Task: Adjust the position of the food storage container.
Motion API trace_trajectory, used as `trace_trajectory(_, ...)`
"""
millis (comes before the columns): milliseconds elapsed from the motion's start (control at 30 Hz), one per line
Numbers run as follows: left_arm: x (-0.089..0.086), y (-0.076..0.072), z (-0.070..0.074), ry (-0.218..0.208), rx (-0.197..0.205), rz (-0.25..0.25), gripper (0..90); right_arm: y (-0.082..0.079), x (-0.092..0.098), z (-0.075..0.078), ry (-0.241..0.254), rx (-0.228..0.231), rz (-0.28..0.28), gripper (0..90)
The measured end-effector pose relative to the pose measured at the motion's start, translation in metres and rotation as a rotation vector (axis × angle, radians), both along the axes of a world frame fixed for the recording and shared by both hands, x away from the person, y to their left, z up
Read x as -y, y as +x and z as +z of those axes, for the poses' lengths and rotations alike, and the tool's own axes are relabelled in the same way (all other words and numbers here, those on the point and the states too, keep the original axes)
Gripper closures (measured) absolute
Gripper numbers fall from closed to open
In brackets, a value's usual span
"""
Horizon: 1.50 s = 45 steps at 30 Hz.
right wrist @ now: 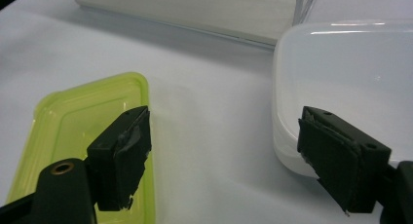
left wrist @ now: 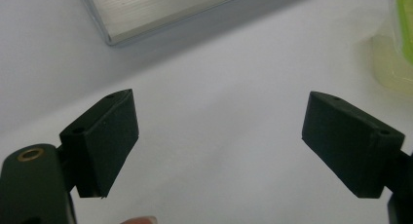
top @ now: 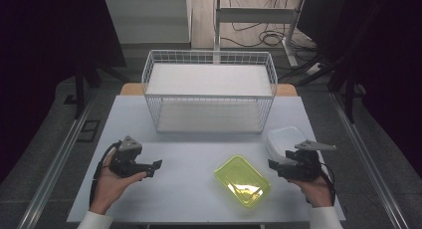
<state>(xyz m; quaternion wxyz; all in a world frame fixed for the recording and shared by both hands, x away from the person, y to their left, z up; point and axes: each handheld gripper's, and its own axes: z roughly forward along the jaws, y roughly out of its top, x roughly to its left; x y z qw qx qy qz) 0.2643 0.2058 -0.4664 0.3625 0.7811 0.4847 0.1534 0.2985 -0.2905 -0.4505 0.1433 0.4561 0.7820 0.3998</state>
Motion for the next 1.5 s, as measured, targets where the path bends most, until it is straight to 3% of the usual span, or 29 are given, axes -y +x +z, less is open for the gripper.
trace_trajectory(433, 0.000, -0.003, 0.006, -0.006, 0.024, 0.006, 13.1, 0.002, -0.002, 0.001, 0.004, -0.019, 0.031, 28.4)
trace_trajectory(700, 0.002, -0.002, 0.001, 0.013, 0.003, -0.010, 12.8, 0.005, -0.002, 0.004, -0.007, -0.042, 0.012, 37.5)
trace_trajectory(1000, 0.005, -0.009, 0.011, 0.016, 0.026, -0.026, 12.4, 0.003, -0.023, 0.013, -0.066, -0.080, 0.056, 53.1)
trace_trajectory(1200, 0.005, -0.010, 0.014, 0.018, 0.029, -0.029, 12.2, 0.015, -0.048, 0.007, -0.159, -0.120, 0.098, 74.2)
trace_trajectory(1500, 0.005, -0.007, 0.010, 0.032, 0.011, -0.027, 12.3, 0.030, -0.068, 0.001, -0.201, -0.160, 0.137, 88.5)
